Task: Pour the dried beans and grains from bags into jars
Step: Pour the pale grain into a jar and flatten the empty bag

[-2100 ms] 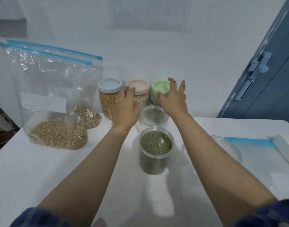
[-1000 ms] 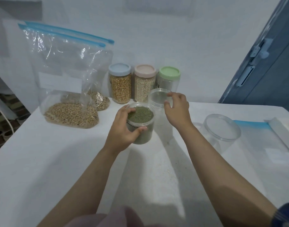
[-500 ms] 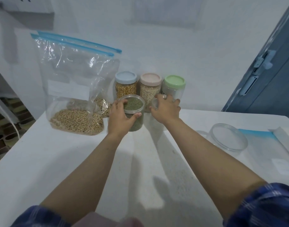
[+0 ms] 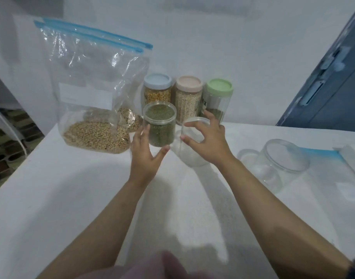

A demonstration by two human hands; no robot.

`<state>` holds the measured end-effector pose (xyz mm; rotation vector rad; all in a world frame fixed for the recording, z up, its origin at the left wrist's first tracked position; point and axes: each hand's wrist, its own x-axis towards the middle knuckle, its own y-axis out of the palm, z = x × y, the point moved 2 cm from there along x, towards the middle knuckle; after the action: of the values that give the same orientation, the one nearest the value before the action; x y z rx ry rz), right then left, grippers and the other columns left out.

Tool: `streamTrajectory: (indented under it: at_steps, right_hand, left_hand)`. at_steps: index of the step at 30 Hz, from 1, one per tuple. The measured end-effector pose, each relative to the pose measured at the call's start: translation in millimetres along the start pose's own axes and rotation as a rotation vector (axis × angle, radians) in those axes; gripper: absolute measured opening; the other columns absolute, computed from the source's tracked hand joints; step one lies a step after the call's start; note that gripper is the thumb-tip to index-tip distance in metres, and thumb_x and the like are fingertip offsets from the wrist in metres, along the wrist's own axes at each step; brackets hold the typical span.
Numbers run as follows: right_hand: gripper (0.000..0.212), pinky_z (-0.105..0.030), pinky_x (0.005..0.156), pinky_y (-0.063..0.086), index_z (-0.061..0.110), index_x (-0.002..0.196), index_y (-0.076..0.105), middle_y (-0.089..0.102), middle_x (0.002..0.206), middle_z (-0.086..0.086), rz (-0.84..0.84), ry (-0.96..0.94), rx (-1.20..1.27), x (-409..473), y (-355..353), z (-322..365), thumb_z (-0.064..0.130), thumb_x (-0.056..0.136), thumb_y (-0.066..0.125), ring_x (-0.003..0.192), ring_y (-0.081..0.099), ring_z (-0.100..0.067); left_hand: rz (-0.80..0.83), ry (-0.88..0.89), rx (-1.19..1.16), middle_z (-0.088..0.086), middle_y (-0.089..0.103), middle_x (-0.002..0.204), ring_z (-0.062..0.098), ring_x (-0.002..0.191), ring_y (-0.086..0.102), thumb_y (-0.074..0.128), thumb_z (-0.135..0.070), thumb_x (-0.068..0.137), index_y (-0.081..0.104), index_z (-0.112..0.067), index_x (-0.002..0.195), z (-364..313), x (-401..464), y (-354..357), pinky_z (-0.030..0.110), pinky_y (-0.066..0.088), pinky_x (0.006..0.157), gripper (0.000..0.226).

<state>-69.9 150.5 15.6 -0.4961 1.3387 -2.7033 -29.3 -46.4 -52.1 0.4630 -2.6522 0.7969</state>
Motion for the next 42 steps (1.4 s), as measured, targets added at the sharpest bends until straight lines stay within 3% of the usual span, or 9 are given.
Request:
streamTrajectory:
  at_steps: [7, 11, 21, 28, 31, 33, 35, 38, 42]
  right_hand:
    - [0.072, -0.027, 0.114, 0.026, 0.041, 0.131, 0.049, 0.026, 0.151, 0.003, 0.079, 0.031, 0.219, -61, 1, 17, 0.060, 0.069, 0.080, 0.144, 0.021, -0.010]
    - [0.076, 0.001, 0.098, 0.024, 0.037, 0.130, 0.047, 0.037, 0.136, 0.007, 0.098, -0.015, 0.263, -80, 3, 29, 0.057, 0.066, 0.081, 0.126, 0.036, 0.000]
    - [0.062, -0.029, 0.112, 0.032, 0.051, 0.117, 0.058, 0.043, 0.143, 0.010, 0.092, -0.134, 0.249, -101, 9, 36, 0.069, 0.059, 0.074, 0.136, 0.038, -0.007]
    - [0.080, -0.032, 0.098, 0.049, 0.041, 0.118, 0.041, 0.043, 0.133, -0.005, 0.044, -0.069, 0.713, -111, 6, 13, 0.032, 0.058, 0.093, 0.114, 0.059, -0.022]
    - [0.066, -0.040, 0.098, 0.050, 0.031, 0.115, 0.040, 0.047, 0.133, -0.008, 0.072, 0.066, 1.009, -119, 6, -2, 0.011, 0.073, 0.086, 0.118, 0.062, -0.026]
    - [0.046, -0.043, 0.099, 0.049, 0.027, 0.116, 0.042, 0.053, 0.135, -0.009, 0.029, 0.121, 0.999, -124, 6, -3, 0.018, 0.085, 0.075, 0.120, 0.062, -0.024]
    - [0.037, -0.040, 0.101, 0.048, 0.028, 0.119, 0.044, 0.053, 0.137, 0.002, -0.002, 0.117, 0.941, -127, 7, 0, 0.025, 0.092, 0.069, 0.121, 0.060, -0.012]
    - [0.066, -0.023, 0.092, 0.050, 0.039, 0.124, 0.038, 0.044, 0.136, 0.021, 0.040, 0.043, 0.836, -124, 6, 12, 0.032, 0.074, 0.081, 0.110, 0.062, -0.005]
    - [0.055, -0.029, 0.094, 0.051, 0.037, 0.125, 0.037, 0.042, 0.138, 0.000, 0.023, 0.029, 0.820, -124, 2, 11, 0.022, 0.087, 0.073, 0.101, 0.066, -0.009]
  left_hand:
    - [0.444, -0.048, -0.242, -0.017, 0.038, 0.147, 0.007, 0.139, 0.034, 0.062, -0.084, 0.065, 0.028, -0.038, 0.145, -21, -40, -2, 0.043, 0.032, 0.116, 0.098]
    - [0.639, -0.156, -0.416, -0.030, 0.042, 0.141, 0.000, 0.137, 0.038, 0.087, -0.061, 0.052, 0.029, -0.057, 0.135, -29, -44, -11, 0.038, 0.037, 0.114, 0.101]
    - [0.713, -0.203, -0.345, -0.018, 0.053, 0.132, -0.005, 0.125, 0.049, 0.095, -0.037, 0.046, 0.036, -0.041, 0.134, -26, -52, -34, 0.041, 0.048, 0.105, 0.106]
    - [0.733, -0.232, -0.335, -0.019, 0.053, 0.134, -0.001, 0.126, 0.050, 0.094, -0.035, 0.047, 0.034, -0.041, 0.137, -21, -51, -35, 0.038, 0.046, 0.107, 0.109]
    - [0.761, -0.235, -0.332, -0.023, 0.053, 0.134, -0.004, 0.127, 0.048, 0.095, -0.032, 0.051, 0.034, -0.045, 0.136, -20, -50, -36, 0.039, 0.044, 0.109, 0.105]
    - [0.770, -0.241, -0.334, -0.024, 0.053, 0.134, -0.005, 0.127, 0.048, 0.095, -0.028, 0.055, 0.033, -0.046, 0.136, -18, -50, -36, 0.038, 0.043, 0.110, 0.104]
    - [0.776, -0.243, -0.336, -0.024, 0.052, 0.134, -0.006, 0.126, 0.047, 0.095, -0.029, 0.054, 0.033, -0.047, 0.136, -18, -50, -36, 0.038, 0.043, 0.110, 0.104]
    - [0.773, -0.243, -0.345, -0.022, 0.052, 0.135, -0.006, 0.126, 0.048, 0.095, -0.033, 0.051, 0.032, -0.044, 0.138, -19, -50, -35, 0.037, 0.044, 0.109, 0.107]
    - [0.770, -0.240, -0.351, -0.023, 0.051, 0.134, -0.006, 0.126, 0.048, 0.094, -0.033, 0.052, 0.032, -0.046, 0.137, -18, -50, -37, 0.037, 0.043, 0.110, 0.106]
